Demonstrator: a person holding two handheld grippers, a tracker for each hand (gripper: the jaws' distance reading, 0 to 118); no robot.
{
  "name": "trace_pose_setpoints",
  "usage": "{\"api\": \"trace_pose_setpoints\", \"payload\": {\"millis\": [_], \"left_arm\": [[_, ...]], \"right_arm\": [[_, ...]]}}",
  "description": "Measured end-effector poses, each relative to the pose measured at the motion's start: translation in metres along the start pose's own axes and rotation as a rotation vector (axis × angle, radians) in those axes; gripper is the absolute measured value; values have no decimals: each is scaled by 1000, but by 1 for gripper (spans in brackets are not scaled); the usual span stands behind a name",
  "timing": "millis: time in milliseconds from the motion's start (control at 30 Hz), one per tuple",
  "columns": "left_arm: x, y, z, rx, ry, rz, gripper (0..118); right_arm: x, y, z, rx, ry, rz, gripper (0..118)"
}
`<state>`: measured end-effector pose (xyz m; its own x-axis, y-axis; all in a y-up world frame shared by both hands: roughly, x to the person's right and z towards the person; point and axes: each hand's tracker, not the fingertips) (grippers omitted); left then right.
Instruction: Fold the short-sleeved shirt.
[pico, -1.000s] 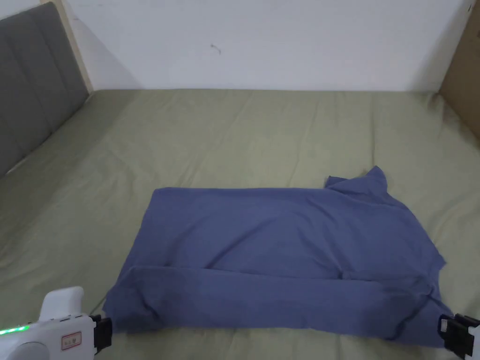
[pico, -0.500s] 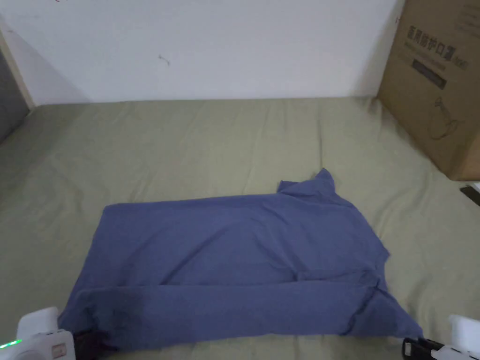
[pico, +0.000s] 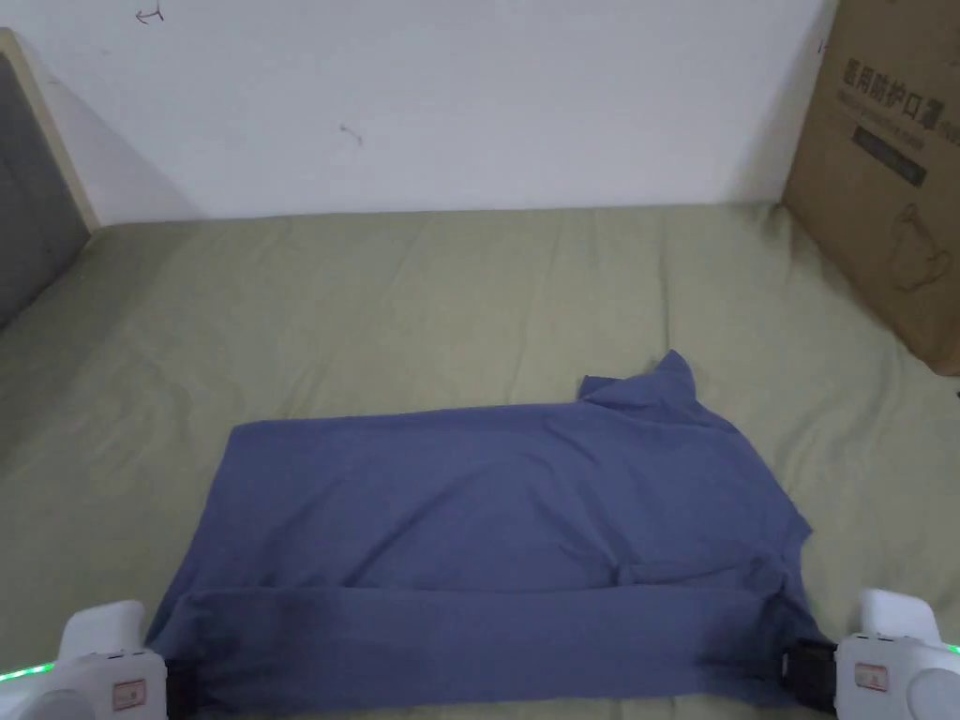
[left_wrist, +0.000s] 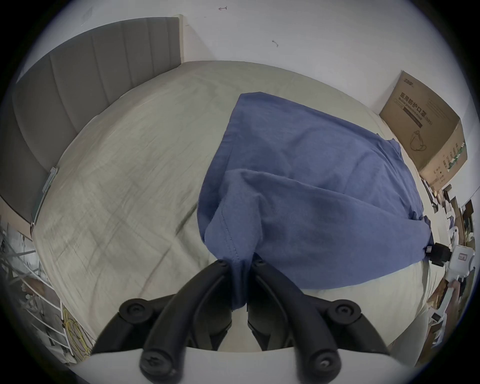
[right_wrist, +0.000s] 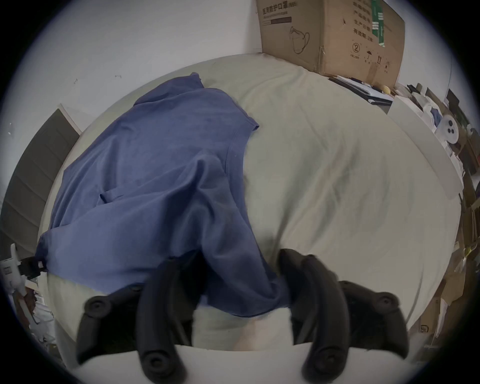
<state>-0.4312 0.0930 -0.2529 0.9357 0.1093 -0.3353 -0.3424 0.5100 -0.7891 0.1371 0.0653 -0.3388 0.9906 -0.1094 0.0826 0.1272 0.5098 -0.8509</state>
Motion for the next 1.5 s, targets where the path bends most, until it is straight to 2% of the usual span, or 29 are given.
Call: {"api": "trace_pose_setpoints", "payload": {"millis": [33, 67, 100, 167, 233, 267, 400, 567, 667, 700, 733, 767, 800, 833, 900, 967, 1000, 1067, 1100, 1167, 1200, 1267, 1367, 1433, 1467, 1500], "left_arm": [[0, 0, 0, -10, -9, 2, 6], [-1, 0, 1, -14, -12, 1, 5], [-3, 2, 0, -10, -18, 2, 5], [-1, 2, 5, -7, -22, -23, 5], [-2, -1, 19, 1, -29, -37, 5], [-3, -2, 25, 6, -37, -42, 5], [-11, -8, 51, 29, -34, -49, 5], [-30, -44, 69, -10, -32, -68, 5], [-38, -64, 54, -57, -23, -88, 5], [-41, -68, 51, -58, -18, -77, 8], [-44, -70, 48, -54, 20, -50, 31], [-41, -68, 47, -66, 84, -40, 58], [-42, -67, 50, -45, 90, -28, 77], [-45, -65, 60, 8, 56, -11, 86], [-45, -54, 76, 68, 9, 29, 87], [-38, -38, 91, 109, -19, 57, 83], [-32, -30, 98, 158, -41, 41, 74], [-17, -13, 105, 212, -55, 7, 24], [-11, -7, 105, 219, -44, 4, 0], [7, 5, 108, 231, -59, 9, 0], [11, 13, 107, 231, -91, 14, 0], [21, 28, 100, 249, -130, 3, 0], [31, 57, 84, 250, -111, -9, 0], [36, 73, 67, 242, -92, -24, 0], [37, 79, 60, 235, -82, -29, 0], [38, 85, 52, 230, -74, -37, 0]], "right_arm": [[4, 1, 6, 11, 3, -12, 25], [9, 1, 11, 13, 28, -36, 17], [13, 1, 16, 15, 57, -68, 15], [14, 0, 26, 20, 69, -76, 11], [16, 0, 37, 29, 119, -98, 9], [14, 0, 45, 32, 107, -94, 9], [9, -6, 76, 58, 101, -13, 8], [14, -47, 96, -4, 66, 30, 8], [21, -76, 81, -66, 101, -10, 9], [21, -80, 77, -82, 85, -35, 24], [24, -84, 71, -107, 31, -60, 66], [28, -86, 73, -100, 57, -93, 97], [32, -86, 77, -71, 97, -128, 112], [37, -84, 88, -19, 153, -174, 115], [47, -71, 93, 11, 187, -215, 115], [48, -57, 104, 48, 189, -213, 110], [42, -49, 117, 57, 185, -198, 101], [34, -36, 127, 113, 163, -124, 47], [28, -30, 129, 137, 127, -98, 26], [17, -18, 130, 158, 121, -82, 13], [14, -11, 131, 177, 134, -105, 0], [7, 8, 126, 230, 171, -149, 0], [-1, 49, 99, 216, 178, -139, 0], [-9, 83, 71, 191, 170, -97, 0], [-13, 99, 58, 187, 150, -39, 4], [-19, 115, 43, 169, 134, 30, 30]]}}
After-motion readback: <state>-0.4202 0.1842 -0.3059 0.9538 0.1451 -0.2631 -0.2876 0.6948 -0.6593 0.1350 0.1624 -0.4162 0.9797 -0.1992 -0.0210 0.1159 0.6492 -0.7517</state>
